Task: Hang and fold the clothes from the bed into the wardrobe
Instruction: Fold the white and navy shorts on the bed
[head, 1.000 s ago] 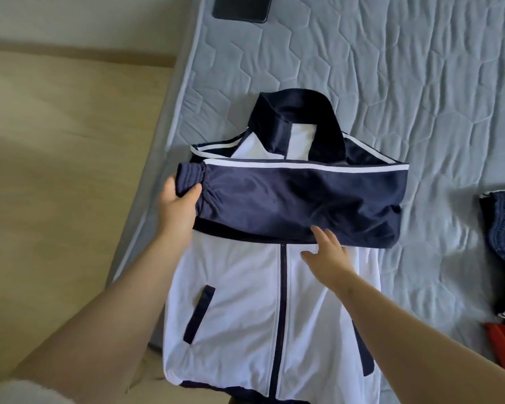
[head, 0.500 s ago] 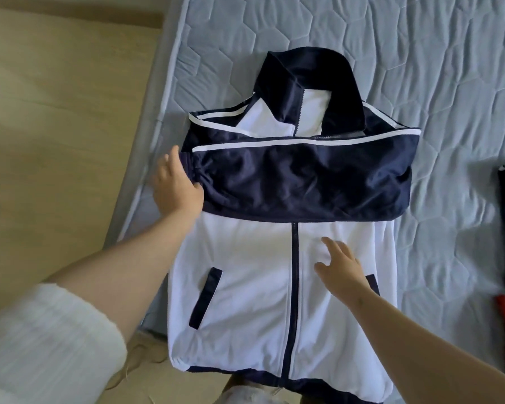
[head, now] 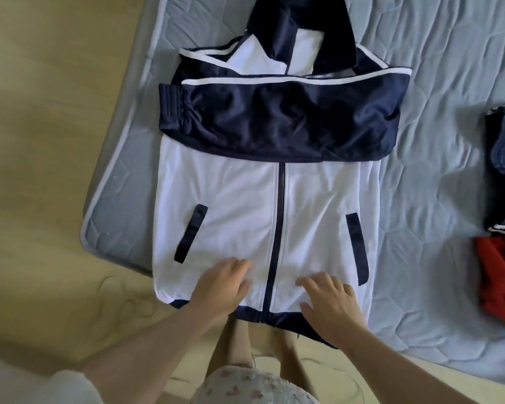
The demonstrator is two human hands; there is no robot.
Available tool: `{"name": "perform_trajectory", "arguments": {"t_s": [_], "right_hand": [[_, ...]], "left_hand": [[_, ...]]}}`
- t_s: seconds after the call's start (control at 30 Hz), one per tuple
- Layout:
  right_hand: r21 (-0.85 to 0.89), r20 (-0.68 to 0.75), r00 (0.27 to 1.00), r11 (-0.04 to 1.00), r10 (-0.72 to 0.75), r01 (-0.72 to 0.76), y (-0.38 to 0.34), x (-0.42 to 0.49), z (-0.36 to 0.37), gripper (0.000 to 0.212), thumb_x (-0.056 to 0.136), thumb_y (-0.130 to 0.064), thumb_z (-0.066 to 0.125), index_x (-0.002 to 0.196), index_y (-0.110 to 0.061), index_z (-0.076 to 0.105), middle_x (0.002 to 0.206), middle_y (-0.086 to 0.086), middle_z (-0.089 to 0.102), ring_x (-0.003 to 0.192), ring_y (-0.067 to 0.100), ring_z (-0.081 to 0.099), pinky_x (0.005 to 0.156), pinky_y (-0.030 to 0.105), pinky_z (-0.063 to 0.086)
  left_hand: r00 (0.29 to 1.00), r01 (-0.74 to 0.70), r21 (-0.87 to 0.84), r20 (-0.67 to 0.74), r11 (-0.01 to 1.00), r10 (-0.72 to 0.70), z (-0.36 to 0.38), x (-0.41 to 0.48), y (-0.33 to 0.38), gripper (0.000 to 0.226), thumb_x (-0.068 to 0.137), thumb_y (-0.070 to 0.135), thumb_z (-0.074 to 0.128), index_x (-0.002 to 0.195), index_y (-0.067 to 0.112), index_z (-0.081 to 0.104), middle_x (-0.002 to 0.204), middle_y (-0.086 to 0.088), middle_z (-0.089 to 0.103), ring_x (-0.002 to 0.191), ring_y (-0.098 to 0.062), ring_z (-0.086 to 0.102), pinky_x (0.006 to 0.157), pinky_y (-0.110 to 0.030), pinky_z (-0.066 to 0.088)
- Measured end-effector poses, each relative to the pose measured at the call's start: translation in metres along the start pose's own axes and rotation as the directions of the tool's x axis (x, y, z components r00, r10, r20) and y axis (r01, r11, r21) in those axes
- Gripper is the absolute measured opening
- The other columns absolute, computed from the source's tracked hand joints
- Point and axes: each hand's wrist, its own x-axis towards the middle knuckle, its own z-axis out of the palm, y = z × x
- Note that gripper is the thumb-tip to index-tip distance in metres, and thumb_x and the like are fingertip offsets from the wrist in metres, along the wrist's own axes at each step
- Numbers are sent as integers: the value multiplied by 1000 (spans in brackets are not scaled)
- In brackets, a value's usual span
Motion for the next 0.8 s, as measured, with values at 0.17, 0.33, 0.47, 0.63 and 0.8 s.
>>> {"name": "perform_trajectory", "arguments": {"t_s": [0.17,0.33,0.47,0.63,0.8], "right_hand": [[-125,43,999,992,-2,8,14,-7,40,70,87,-47,49,144,-33,11,151,-2,13,141,20,8,111,43,12],[-303,8,999,952,32,-28,8,-9,69,106,51,-50,84,141,-17,40,142,22,40,134,40,36,98,63,35],[-466,-232,970,883,-69,-48,18,-3,91,60,63,-17,73,122,-15,63,120,16,63,113,35,59,82,58,50],[-492,-444,871,870,-213,-38,39,6,108,56,80,-1,35,129,-18,56,123,13,59,115,29,58,88,53,48],[-423,-438,874,906,-209,5,33,-4,98,58,66,1,52,121,-14,63,120,14,63,114,34,58,86,56,47]], "left_hand": [[977,-49,355,213,934,-30,50,-20,5,94,82,67,41,144,32,-19,155,-10,-10,140,-29,5,110,-47,15],[959,-17,560,243,828,-145,87,-15,12,94,94,49,37,129,23,-47,121,-28,-56,128,-48,-34,109,-61,-3],[982,157,537,-177,829,-71,106,-7,14,61,101,36,23,145,9,-9,148,-35,-8,139,-38,22,108,-53,29],[899,62,628,-372,776,229,118,0,-13,86,86,30,59,148,21,0,121,-10,63,109,-27,62,86,-44,51],[851,-6,641,-400,767,341,98,-6,-16,53,82,12,54,130,30,44,115,-11,67,94,-26,68,72,-35,54]]}}
